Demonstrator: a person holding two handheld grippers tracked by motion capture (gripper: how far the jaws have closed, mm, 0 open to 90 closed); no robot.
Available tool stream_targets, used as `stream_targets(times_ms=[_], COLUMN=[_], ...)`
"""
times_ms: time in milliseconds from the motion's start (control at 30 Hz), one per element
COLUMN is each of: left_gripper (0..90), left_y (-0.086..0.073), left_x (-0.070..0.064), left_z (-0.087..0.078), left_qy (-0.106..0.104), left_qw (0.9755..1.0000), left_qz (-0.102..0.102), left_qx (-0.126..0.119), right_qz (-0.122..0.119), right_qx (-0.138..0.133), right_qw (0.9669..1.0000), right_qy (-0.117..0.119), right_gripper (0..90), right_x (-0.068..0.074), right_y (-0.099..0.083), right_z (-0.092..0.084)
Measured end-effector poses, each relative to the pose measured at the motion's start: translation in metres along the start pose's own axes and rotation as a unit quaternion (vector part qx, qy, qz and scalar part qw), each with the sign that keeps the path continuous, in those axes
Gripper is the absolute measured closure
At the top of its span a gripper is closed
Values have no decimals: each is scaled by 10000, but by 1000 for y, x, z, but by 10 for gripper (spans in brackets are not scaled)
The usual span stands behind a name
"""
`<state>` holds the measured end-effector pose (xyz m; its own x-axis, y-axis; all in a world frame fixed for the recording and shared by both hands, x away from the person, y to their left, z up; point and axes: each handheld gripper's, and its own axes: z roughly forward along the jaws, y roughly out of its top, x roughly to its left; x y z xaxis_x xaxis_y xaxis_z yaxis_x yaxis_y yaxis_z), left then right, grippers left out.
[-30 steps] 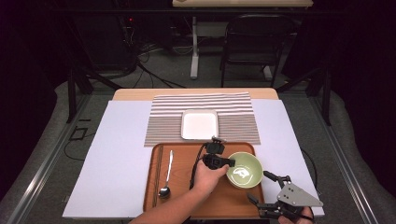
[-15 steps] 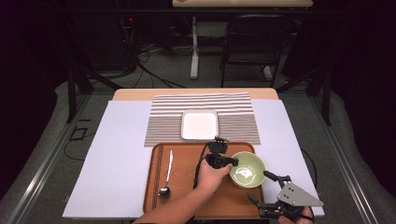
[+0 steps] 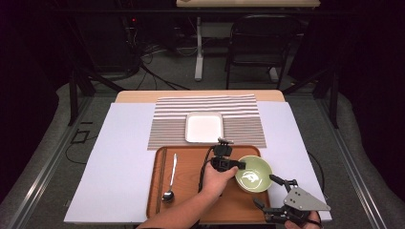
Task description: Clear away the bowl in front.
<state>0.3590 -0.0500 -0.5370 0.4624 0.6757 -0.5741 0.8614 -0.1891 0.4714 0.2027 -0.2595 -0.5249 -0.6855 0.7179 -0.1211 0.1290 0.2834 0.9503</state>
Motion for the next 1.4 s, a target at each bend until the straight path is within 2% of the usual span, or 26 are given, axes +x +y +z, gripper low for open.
stream_targets(times_ms=[400, 767, 933, 1200, 1267, 1400], left_gripper=[746, 701, 628, 482, 430, 372], left_y=[-3, -2, -2, -1, -2, -2], left_x=[-6, -6, -6, -7, -7, -5], left_z=[2, 1, 0, -9, -11, -17], left_qy=[44, -50, -144, -123, -6, 68], left_qw=[10000, 10000, 9998, 9993, 9986, 9980], left_qz=[68, 48, 69, 217, 356, 409], left_qx=[4, 11, -76, -287, -392, -486], right_qz=[3, 6, 9, 16, 13, 15], right_qx=[-3, -3, -5, -7, -8, -7], right_qw=[10000, 10000, 10000, 10000, 10000, 10000], right_qy=[2, 11, 15, 13, 12, 4], right_gripper=[130, 130, 130, 130, 130, 130], right_x=[0, 0, 0, 0, 0, 0], right_y=[0, 0, 0, 0, 0, 0], right_z=[0, 0, 0, 0, 0, 0])
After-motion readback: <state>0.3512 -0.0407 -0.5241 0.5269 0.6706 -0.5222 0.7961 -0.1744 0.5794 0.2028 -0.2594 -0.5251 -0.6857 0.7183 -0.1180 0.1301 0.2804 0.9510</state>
